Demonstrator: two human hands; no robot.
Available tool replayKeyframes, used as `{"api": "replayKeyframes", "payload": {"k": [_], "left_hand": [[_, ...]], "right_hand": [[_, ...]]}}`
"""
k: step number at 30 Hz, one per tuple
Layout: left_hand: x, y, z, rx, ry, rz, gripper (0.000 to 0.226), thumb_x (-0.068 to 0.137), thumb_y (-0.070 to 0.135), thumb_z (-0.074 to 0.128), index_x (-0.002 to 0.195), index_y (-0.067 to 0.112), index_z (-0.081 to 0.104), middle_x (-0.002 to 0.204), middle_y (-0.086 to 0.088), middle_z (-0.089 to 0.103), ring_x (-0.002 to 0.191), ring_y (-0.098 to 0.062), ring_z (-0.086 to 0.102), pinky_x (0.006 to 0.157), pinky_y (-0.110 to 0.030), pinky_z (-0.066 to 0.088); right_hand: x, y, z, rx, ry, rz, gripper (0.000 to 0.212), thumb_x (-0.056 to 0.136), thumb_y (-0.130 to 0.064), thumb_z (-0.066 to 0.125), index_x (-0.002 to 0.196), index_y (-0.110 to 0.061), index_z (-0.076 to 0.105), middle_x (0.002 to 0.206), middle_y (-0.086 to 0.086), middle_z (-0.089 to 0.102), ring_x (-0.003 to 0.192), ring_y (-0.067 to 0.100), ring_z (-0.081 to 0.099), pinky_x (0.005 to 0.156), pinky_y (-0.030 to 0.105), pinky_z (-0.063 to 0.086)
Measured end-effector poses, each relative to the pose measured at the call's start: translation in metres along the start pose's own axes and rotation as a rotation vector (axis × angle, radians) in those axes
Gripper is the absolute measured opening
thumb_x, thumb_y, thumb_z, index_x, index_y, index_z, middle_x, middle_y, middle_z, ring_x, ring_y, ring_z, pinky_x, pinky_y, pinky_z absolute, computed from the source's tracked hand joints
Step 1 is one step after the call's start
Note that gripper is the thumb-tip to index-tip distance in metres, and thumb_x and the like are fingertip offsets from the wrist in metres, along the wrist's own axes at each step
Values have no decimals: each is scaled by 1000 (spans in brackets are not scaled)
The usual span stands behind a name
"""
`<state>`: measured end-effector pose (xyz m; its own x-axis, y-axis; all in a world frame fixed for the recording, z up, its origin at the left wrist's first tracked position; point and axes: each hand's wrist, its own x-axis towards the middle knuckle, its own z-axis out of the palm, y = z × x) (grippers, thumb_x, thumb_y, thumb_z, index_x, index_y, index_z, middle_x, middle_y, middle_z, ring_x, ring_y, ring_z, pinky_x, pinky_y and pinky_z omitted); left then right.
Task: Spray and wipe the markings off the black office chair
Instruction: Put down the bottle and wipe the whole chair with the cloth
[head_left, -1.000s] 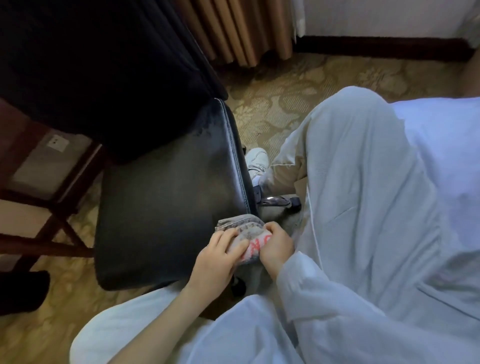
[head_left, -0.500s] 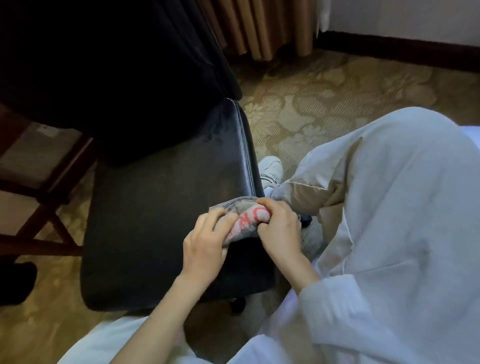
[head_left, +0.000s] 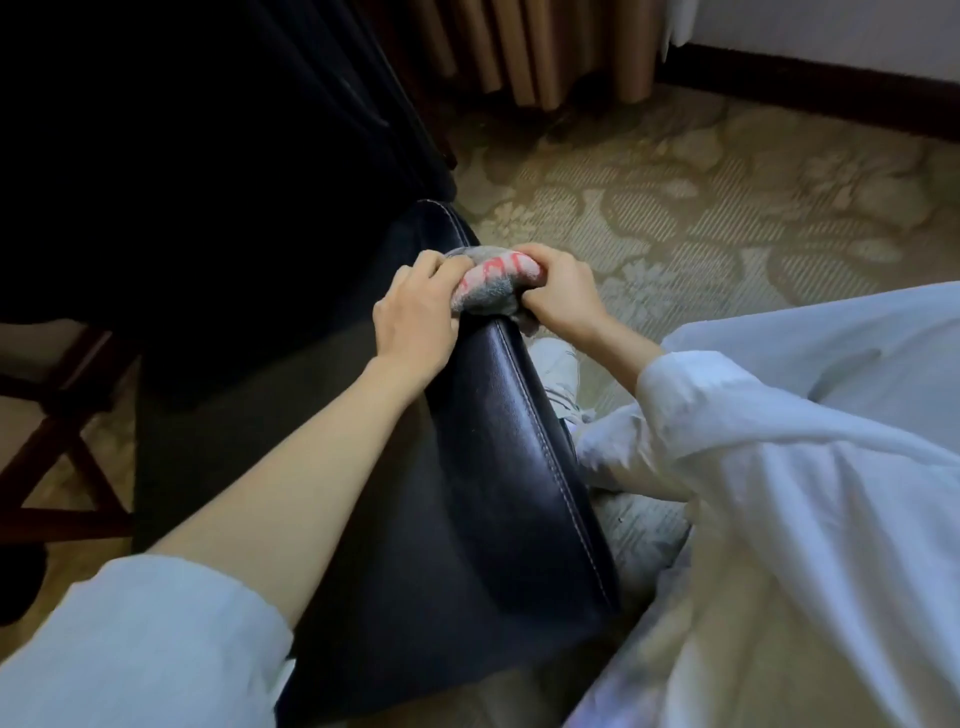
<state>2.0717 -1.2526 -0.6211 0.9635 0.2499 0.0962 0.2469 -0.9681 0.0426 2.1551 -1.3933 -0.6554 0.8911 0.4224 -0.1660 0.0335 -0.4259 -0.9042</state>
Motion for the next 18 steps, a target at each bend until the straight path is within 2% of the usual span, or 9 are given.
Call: {"api": "replayKeyframes", "payload": {"k": [2,5,9,13,18], "left_hand": [[9,-5,-4,-1,-11,-14,57,78,8,63,130,29,51,122,2,51,105,-26,49,66,-35,37],[9,-11,-18,-1,-15,35,59,79,9,64,132,31,50,123,4,52,105,-25,51,68,-36,39],[-27,-15,-41,-3,35,96,58,77,12,67,130,28,51,120,4,52,98,-24,52,61,-34,41],[-90,-19,-62,-59,74,76,57,72,8,64,125,27,53,115,5,53,94,-24,54,56,-38,50],[-184,-19,-76,-91,73,78,62,67,6,70,123,27,52,114,6,53,92,-21,53,53,-35,49]], "right_hand": [[3,-1,0,-19,20,-42,63,67,7,52,121,-23,65,114,1,69,114,23,58,99,33,45],[-1,-7,-7,-61,29,-98,62,69,5,52,121,-26,64,118,-2,68,117,22,56,101,33,43],[-24,-29,-21,-75,22,-147,63,65,6,52,115,-29,67,114,-5,69,114,17,57,95,28,46],[-72,-50,-21,-105,-68,-226,63,59,3,55,108,-34,69,104,-10,70,105,15,61,90,33,51],[-149,-51,-9,-182,-200,-286,60,62,5,56,108,-32,68,99,-11,69,100,12,62,86,28,50]]}}
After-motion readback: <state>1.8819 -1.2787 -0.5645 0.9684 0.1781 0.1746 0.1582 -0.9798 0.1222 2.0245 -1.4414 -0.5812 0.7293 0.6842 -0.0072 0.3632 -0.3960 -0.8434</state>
